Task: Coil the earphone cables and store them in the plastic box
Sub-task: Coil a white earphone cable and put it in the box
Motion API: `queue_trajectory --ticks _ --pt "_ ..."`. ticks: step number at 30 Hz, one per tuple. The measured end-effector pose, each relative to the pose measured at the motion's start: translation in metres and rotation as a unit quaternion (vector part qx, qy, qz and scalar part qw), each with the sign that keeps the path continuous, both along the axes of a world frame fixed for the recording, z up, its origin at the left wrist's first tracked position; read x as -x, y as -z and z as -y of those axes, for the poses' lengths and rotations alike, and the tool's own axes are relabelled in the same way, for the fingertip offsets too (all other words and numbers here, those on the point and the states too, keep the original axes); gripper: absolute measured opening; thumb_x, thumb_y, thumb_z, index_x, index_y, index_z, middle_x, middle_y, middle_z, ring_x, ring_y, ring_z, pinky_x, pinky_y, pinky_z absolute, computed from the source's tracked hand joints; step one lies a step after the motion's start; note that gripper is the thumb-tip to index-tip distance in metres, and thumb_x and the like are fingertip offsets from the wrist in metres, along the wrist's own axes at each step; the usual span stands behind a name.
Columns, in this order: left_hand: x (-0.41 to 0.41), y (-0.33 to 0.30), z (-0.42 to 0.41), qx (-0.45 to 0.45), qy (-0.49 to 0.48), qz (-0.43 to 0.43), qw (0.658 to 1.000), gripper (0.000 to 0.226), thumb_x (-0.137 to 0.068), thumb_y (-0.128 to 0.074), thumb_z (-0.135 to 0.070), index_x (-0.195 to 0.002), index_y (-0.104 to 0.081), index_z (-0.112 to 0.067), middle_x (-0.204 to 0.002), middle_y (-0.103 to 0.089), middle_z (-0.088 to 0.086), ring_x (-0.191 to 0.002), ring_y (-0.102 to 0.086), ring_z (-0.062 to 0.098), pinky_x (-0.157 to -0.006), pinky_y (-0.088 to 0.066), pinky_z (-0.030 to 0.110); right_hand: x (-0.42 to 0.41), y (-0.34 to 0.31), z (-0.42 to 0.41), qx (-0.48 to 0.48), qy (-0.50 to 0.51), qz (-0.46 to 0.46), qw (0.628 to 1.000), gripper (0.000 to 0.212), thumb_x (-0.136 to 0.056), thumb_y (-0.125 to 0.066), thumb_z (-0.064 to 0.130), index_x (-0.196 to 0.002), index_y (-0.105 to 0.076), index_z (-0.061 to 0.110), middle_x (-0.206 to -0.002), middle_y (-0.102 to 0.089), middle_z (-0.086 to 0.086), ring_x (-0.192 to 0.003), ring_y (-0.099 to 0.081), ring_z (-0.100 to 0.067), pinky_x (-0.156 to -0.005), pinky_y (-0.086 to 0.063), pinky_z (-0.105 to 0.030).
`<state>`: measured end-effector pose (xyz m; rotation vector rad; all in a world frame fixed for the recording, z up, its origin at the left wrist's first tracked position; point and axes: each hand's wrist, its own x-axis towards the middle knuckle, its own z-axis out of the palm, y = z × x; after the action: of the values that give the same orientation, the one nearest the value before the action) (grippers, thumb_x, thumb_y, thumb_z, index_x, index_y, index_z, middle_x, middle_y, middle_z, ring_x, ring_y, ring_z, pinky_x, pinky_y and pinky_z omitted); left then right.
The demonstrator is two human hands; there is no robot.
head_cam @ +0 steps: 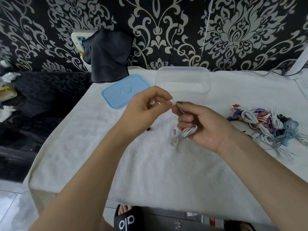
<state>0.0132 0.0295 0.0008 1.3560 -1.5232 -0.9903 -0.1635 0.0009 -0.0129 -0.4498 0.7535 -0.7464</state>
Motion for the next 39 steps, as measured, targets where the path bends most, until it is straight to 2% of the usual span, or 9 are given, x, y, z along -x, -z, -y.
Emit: queue_trajectory --ticks 6,9,18,24,27,30,33,35,39 --pt "0.001 0.003 -0.001 -0.087 0.013 0.031 0.996 0.015 -0.096 -0.054 -0.025 -0.095 -0.069 -0.023 -0.086 -0.074 -0.006 -0.069 -0.050 0.010 -0.071 -0.042 0.037 0.002 -0.001 0.001 -0.010 0.025 -0.003 1.000 0.010 -0.094 -0.058 0.007 -0.086 -0.062 0.009 -0.076 -0.067 -0.004 -0.045 -0.036 -0.004 -0.042 -0.031 -0.015" --pt "0.005 0.002 -0.001 -0.088 0.019 0.015 0.996 0.022 -0.097 -0.055 -0.037 -0.096 -0.070 -0.021 -0.089 -0.073 -0.001 -0.073 -0.049 0.013 -0.070 -0.042 0.037 0.002 -0.002 0.001 0.006 0.023 -0.014 1.000 0.011 -0.094 -0.057 0.006 -0.084 -0.063 0.008 -0.074 -0.065 -0.004 -0.046 -0.037 -0.004 -0.043 -0.030 -0.016" --pt "0.006 0.003 0.005 -0.086 0.022 -0.046 0.995 0.017 -0.104 -0.057 -0.023 -0.094 -0.068 -0.015 -0.088 -0.071 0.005 -0.069 -0.047 0.012 -0.065 -0.041 0.026 0.003 0.001 0.002 0.024 0.011 0.003 1.000 0.008 -0.093 -0.058 0.005 -0.087 -0.062 0.007 -0.075 -0.064 -0.005 -0.045 -0.038 -0.004 -0.042 -0.033 -0.017" --pt "0.008 0.003 0.006 -0.090 0.026 -0.074 0.993 0.018 -0.104 -0.056 -0.024 -0.095 -0.067 -0.013 -0.086 -0.068 0.005 -0.065 -0.045 0.010 -0.063 -0.040 0.023 0.004 -0.001 0.001 0.012 0.005 0.019 1.000 0.014 -0.080 -0.064 0.007 -0.069 -0.073 0.008 -0.073 -0.064 -0.004 -0.045 -0.036 -0.004 -0.043 -0.030 -0.015" --pt "0.005 0.005 0.008 -0.143 -0.005 -0.083 0.986 0.038 -0.107 -0.044 -0.040 -0.098 -0.067 -0.012 -0.080 -0.068 0.002 -0.064 -0.043 0.012 -0.065 -0.038 0.029 0.005 -0.001 0.004 -0.008 0.020 0.029 0.999 0.008 -0.086 -0.062 0.007 -0.085 -0.069 0.006 -0.076 -0.065 -0.004 -0.045 -0.036 -0.004 -0.042 -0.031 -0.015" --pt "0.004 0.010 0.007 -0.210 0.001 -0.001 0.978 0.042 -0.106 -0.038 -0.042 -0.101 -0.068 -0.012 -0.077 -0.071 0.001 -0.065 -0.044 0.015 -0.068 -0.039 0.034 0.008 0.002 0.008 -0.022 0.036 0.047 0.998 0.006 -0.092 -0.058 0.006 -0.093 -0.063 0.007 -0.080 -0.065 -0.005 -0.046 -0.037 -0.004 -0.043 -0.033 -0.017" --pt "0.009 0.012 0.002 -0.243 0.065 0.117 0.961 0.024 -0.101 -0.047 -0.023 -0.111 -0.070 -0.021 -0.072 -0.069 -0.012 -0.066 -0.049 0.009 -0.068 -0.042 0.025 0.010 0.002 0.009 -0.017 0.030 0.064 0.997 0.010 -0.092 -0.057 0.005 -0.098 -0.065 0.008 -0.083 -0.062 -0.004 -0.048 -0.037 -0.005 -0.045 -0.033 -0.018" --pt "0.012 0.011 0.000 -0.251 0.096 0.134 0.954 0.024 -0.097 -0.053 -0.020 -0.111 -0.070 -0.029 -0.062 -0.063 -0.019 -0.062 -0.049 0.004 -0.063 -0.039 0.019 0.010 0.001 0.008 -0.015 0.024 0.077 0.997 0.013 -0.092 -0.055 0.005 -0.099 -0.066 0.008 -0.083 -0.060 -0.003 -0.048 -0.035 -0.005 -0.046 -0.033 -0.018" --pt "0.013 0.014 0.002 -0.220 0.134 0.174 0.950 0.015 -0.097 -0.061 -0.026 -0.090 -0.069 -0.036 -0.058 -0.055 -0.023 -0.056 -0.048 -0.004 -0.058 -0.037 0.013 0.011 0.001 0.009 -0.008 0.015 0.094 0.995 0.017 -0.092 -0.054 0.004 -0.102 -0.067 0.010 -0.083 -0.060 -0.003 -0.047 -0.034 -0.005 -0.047 -0.034 -0.018"
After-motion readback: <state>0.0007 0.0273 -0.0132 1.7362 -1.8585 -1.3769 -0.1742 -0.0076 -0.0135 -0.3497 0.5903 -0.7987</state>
